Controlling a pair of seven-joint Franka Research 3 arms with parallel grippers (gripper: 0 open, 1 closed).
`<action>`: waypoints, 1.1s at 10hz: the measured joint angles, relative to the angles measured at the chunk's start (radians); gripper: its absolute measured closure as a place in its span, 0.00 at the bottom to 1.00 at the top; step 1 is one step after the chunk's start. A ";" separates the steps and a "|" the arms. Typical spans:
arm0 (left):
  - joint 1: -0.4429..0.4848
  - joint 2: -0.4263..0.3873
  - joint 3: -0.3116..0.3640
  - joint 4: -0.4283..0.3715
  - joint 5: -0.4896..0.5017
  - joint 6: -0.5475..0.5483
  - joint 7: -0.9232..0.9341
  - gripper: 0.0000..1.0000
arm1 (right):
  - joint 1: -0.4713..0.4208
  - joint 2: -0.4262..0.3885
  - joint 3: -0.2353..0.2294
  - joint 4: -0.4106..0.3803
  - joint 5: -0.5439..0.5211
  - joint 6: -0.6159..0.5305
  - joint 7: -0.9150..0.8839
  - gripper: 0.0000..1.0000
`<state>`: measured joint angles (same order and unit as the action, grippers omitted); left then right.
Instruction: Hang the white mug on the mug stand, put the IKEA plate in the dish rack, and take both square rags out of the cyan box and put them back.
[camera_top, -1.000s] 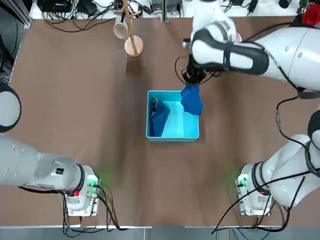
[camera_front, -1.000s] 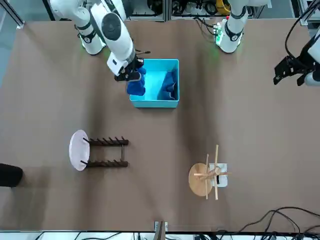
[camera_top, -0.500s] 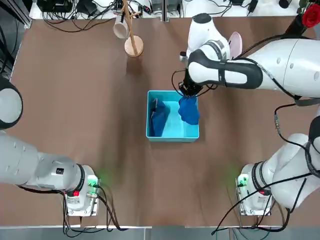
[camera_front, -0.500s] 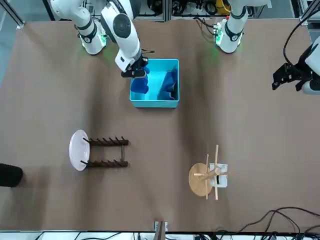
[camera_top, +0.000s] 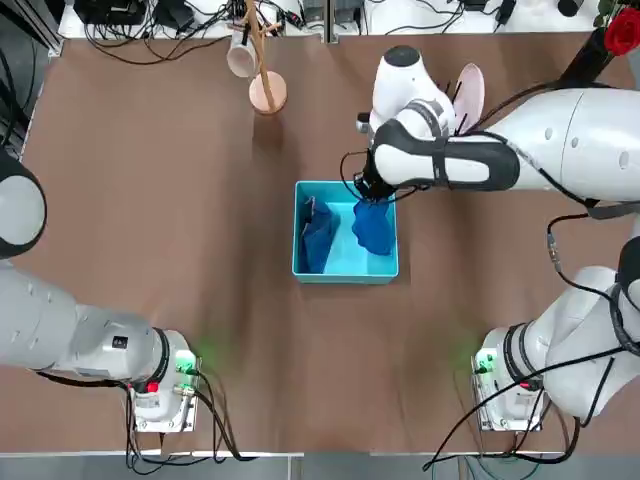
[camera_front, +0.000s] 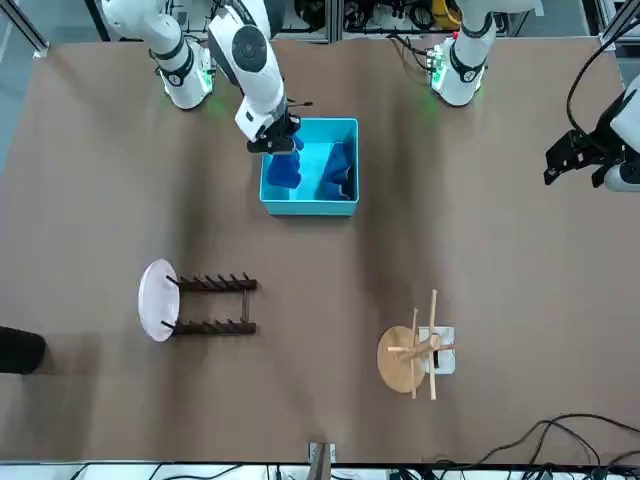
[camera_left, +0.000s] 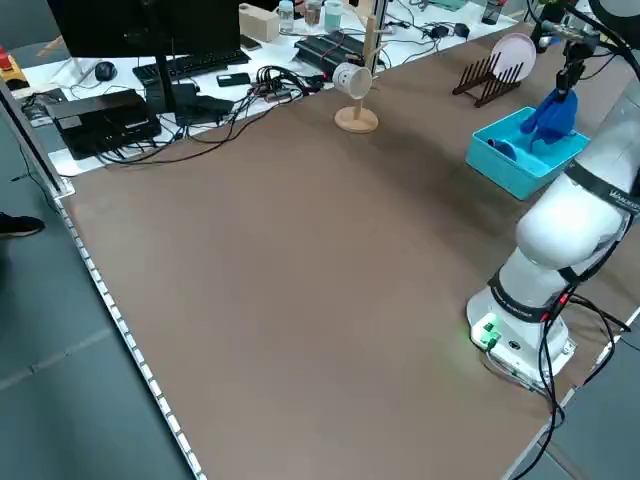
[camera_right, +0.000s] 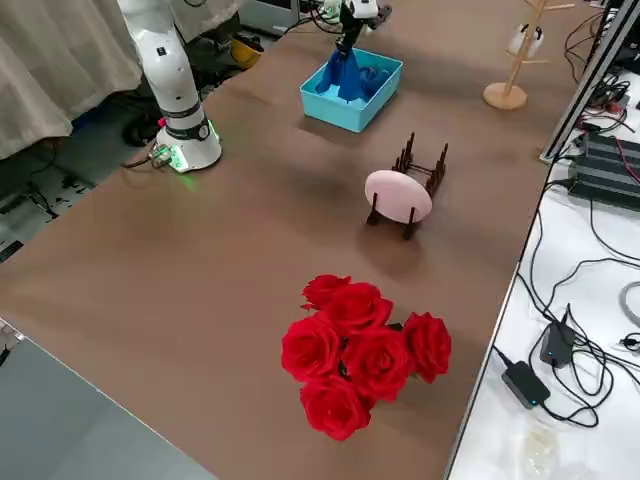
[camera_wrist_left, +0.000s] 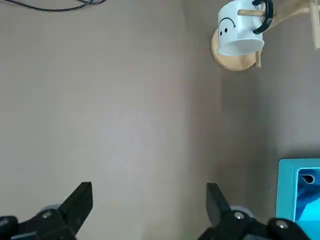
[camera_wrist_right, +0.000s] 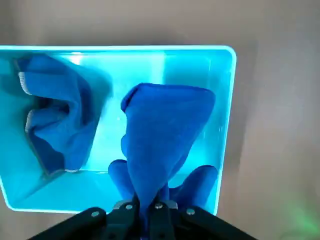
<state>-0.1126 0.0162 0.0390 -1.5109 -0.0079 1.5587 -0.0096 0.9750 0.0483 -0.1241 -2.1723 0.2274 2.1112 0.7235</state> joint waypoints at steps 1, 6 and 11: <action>0.000 0.000 0.000 0.000 0.000 0.001 0.000 0.00 | 0.003 0.002 0.000 -0.005 0.000 0.003 0.002 0.91; 0.000 0.000 -0.006 0.003 0.000 0.001 0.000 0.00 | -0.017 0.002 -0.017 0.006 -0.017 0.011 0.016 0.20; 0.001 0.001 -0.006 0.003 0.000 0.013 0.000 0.00 | -0.387 -0.006 -0.037 0.273 -0.111 -0.209 -0.096 0.01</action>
<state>-0.1113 0.0171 0.0331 -1.5079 -0.0079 1.5715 -0.0097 0.5883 0.0422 -0.1606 -1.8990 0.1169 1.9024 0.6275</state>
